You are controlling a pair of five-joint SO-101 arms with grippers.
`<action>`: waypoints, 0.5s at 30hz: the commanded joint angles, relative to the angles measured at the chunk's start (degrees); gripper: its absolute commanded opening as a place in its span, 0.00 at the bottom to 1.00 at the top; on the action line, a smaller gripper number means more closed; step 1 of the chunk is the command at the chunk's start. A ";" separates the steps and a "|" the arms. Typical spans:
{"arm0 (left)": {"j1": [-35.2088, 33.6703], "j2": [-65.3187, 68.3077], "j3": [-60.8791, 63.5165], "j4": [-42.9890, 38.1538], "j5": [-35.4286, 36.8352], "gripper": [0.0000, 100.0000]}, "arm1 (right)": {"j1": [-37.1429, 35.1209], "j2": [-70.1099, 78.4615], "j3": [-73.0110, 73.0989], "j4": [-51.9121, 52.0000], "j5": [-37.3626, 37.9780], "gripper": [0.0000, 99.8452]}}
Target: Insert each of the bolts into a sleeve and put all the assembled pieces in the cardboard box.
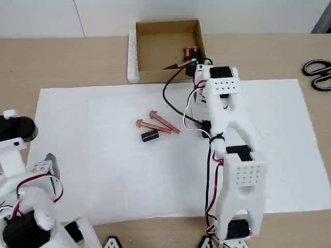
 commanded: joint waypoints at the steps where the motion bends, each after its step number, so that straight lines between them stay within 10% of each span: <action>1: 0.18 -0.18 -1.89 -0.09 0.35 0.21 | 0.13 -0.66 -2.37 -0.04 1.93 0.01; 15: 0.18 -0.18 -1.80 -0.09 0.35 0.21 | 0.04 -3.47 -2.37 3.03 3.08 0.09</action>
